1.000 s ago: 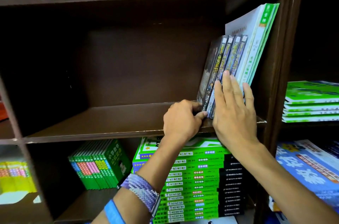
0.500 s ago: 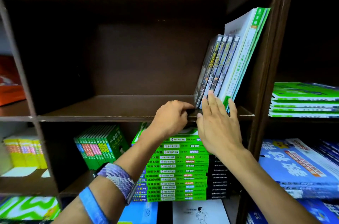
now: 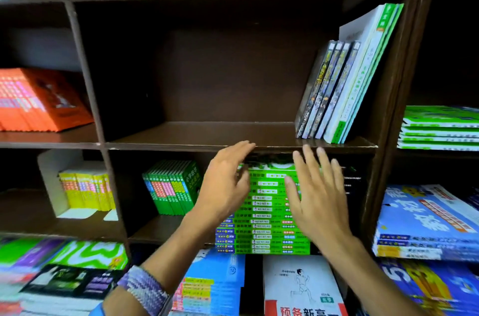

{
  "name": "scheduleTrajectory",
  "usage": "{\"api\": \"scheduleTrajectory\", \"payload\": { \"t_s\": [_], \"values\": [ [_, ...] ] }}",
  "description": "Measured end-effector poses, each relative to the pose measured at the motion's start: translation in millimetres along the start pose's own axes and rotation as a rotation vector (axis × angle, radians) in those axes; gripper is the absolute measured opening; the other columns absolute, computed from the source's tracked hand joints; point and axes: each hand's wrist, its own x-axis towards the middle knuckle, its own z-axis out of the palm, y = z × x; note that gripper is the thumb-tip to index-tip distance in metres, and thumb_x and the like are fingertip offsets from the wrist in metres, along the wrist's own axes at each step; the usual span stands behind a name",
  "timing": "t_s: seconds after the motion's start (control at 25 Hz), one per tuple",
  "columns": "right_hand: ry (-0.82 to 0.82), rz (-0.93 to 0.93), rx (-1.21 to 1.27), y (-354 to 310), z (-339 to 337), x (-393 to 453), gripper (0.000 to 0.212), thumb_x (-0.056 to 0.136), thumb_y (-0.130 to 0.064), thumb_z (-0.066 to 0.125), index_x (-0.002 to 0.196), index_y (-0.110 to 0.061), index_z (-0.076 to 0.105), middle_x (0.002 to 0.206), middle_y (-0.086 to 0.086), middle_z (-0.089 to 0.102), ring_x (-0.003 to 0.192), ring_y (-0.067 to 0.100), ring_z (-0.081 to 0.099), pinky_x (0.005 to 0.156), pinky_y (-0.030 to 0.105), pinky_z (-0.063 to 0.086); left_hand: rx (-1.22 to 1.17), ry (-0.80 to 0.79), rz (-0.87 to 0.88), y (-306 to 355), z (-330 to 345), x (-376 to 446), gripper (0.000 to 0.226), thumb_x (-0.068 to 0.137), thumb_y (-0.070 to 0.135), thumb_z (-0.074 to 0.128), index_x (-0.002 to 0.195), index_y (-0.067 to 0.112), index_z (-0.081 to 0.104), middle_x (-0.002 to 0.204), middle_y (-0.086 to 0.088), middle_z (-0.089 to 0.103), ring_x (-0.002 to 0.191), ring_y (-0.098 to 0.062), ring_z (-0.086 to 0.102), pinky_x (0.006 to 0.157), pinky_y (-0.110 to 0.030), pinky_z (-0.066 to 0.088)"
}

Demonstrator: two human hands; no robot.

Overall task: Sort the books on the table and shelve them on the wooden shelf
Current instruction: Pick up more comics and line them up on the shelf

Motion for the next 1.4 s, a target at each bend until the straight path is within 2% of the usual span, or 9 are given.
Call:
{"api": "scheduleTrajectory", "payload": {
  "t_s": [0.08, 0.2, 0.36, 0.52, 0.68, 0.92, 1.12, 1.28, 1.4],
  "values": [
    [0.017, -0.049, 0.141, -28, 9, -43, 0.060, 0.097, -0.044, 0.040, 0.145, -0.010, 0.052, 0.152, 0.012, 0.050, 0.142, 0.039, 0.043, 0.115, 0.058, 0.032, -0.003, 0.116, -0.044, -21, -21, -34, 0.055, 0.077, -0.001, 0.056, 0.132, 0.004, 0.062, 0.138, -0.012, 0.060, 0.129, -0.026, 0.055, 0.113, -0.025, 0.032],
    [-0.130, -0.087, 0.225, -86, 33, -110, 0.069, 0.093, -0.054, 0.046, 0.149, -0.014, 0.049, 0.156, 0.009, 0.045, 0.144, 0.036, 0.042, 0.115, 0.054, 0.031, 0.094, 0.200, -0.137, -64, -67, -94, 0.058, 0.080, 0.012, 0.061, 0.137, 0.001, 0.056, 0.139, -0.017, 0.059, 0.127, -0.032, 0.056, 0.112, -0.032, 0.034],
    [-0.424, -0.165, 0.254, -180, 53, -187, 0.087, 0.081, -0.067, 0.053, 0.152, -0.017, 0.043, 0.159, 0.010, 0.041, 0.143, 0.039, 0.043, 0.113, 0.053, 0.028, 0.353, 0.142, -0.247, -113, -142, -172, 0.076, 0.086, 0.043, 0.058, 0.150, 0.007, 0.041, 0.151, -0.018, 0.047, 0.136, -0.035, 0.047, 0.110, -0.052, 0.038],
    [-0.593, -0.295, 0.304, -287, 63, -247, 0.093, 0.078, -0.075, 0.051, 0.151, -0.018, 0.044, 0.158, 0.009, 0.041, 0.142, 0.035, 0.042, 0.111, 0.052, 0.026, 0.565, 0.063, -0.419, -164, -219, -255, 0.087, 0.084, 0.065, 0.043, 0.158, 0.023, 0.024, 0.164, -0.008, 0.026, 0.151, -0.029, 0.025, 0.118, -0.058, 0.023],
    [-0.785, -0.409, 0.357, -375, 64, -289, 0.097, 0.071, -0.079, 0.052, 0.146, -0.018, 0.054, 0.153, 0.009, 0.049, 0.134, 0.039, 0.054, 0.107, 0.050, 0.026, 0.645, 0.074, -0.612, -201, -286, -338, 0.089, 0.082, 0.071, 0.037, 0.158, 0.027, 0.021, 0.166, -0.006, 0.021, 0.153, -0.030, 0.020, 0.118, -0.057, 0.019],
    [-1.008, -0.677, 0.494, -500, 87, -339, 0.107, 0.056, -0.086, 0.060, 0.139, -0.018, 0.061, 0.146, 0.008, 0.057, 0.126, 0.035, 0.062, 0.102, 0.049, 0.031, 0.763, 0.153, -1.043, -245, -369, -477, 0.096, 0.076, 0.077, 0.030, 0.158, 0.029, 0.019, 0.166, -0.006, 0.018, 0.154, -0.028, 0.017, 0.119, -0.059, 0.014],
    [-1.064, -0.979, 0.625, -596, 119, -376, 0.106, 0.062, -0.087, 0.052, 0.141, -0.017, 0.059, 0.146, 0.009, 0.058, 0.126, 0.037, 0.061, 0.105, 0.051, 0.030, 0.942, 0.265, -1.399, -253, -426, -568, 0.095, 0.076, 0.075, 0.034, 0.158, 0.029, 0.022, 0.165, -0.010, 0.024, 0.150, -0.034, 0.025, 0.117, -0.060, 0.022],
    [-1.060, -1.189, 0.702, -651, 124, -403, 0.101, 0.069, -0.084, 0.045, 0.143, -0.016, 0.057, 0.147, 0.011, 0.056, 0.128, 0.040, 0.059, 0.104, 0.054, 0.031, 1.056, 0.327, -1.630, -235, -443, -615, 0.096, 0.074, 0.076, 0.033, 0.157, 0.028, 0.023, 0.163, -0.012, 0.027, 0.149, -0.034, 0.028, 0.115, -0.061, 0.027],
    [-1.083, -1.353, 0.748, -675, 114, -419, 0.102, 0.070, -0.084, 0.043, 0.147, -0.018, 0.051, 0.150, 0.011, 0.052, 0.133, 0.041, 0.054, 0.107, 0.057, 0.043, 1.100, 0.428, -1.773, -211, -437, -646, 0.098, 0.073, 0.076, 0.030, 0.157, 0.027, 0.024, 0.163, -0.012, 0.027, 0.150, -0.033, 0.026, 0.116, -0.057, 0.023]
  ]
}}
